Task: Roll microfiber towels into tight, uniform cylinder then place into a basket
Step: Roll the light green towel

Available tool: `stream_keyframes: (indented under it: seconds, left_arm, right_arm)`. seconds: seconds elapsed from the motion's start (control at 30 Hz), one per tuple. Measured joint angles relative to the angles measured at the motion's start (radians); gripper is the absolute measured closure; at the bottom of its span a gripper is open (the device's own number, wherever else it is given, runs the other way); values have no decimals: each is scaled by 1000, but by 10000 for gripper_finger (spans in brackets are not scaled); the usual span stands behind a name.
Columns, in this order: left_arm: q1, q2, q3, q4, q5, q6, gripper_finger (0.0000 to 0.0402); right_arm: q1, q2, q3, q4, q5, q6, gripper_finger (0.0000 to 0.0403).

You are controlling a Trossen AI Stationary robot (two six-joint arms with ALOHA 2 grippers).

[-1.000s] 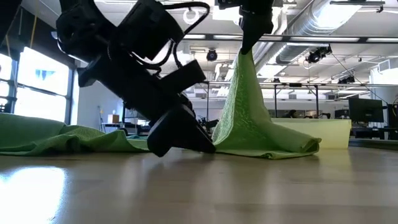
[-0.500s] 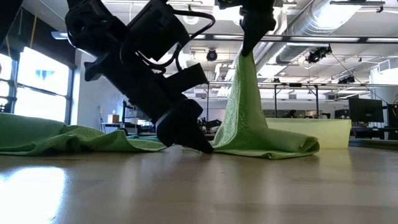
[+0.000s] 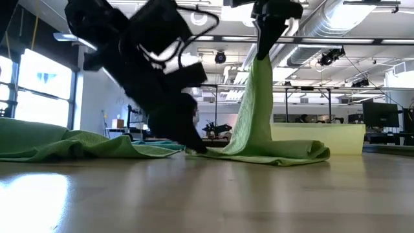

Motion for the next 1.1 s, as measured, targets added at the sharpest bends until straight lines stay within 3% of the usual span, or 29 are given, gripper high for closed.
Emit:
stream_keyframes:
  seconds: [0.2, 0.57, 0.7, 1.1]
  left_arm:
    - [-1, -134, 4, -130, -86, -7, 400]
    - [5, -376, 5, -142, -185, 96, 401]
    - [5, -449, 6, -141, -209, 134, 401]
    - [-47, -634, 7, -126, -222, 239, 402]
  right_arm:
    - [0, -157, -99, 91, 16, 17, 403]
    - [39, -511, -565, 453, -48, 18, 403]
    - [75, -594, -684, 579, -123, 5, 403]
    - [247, -752, -756, 896, -308, -231, 403]
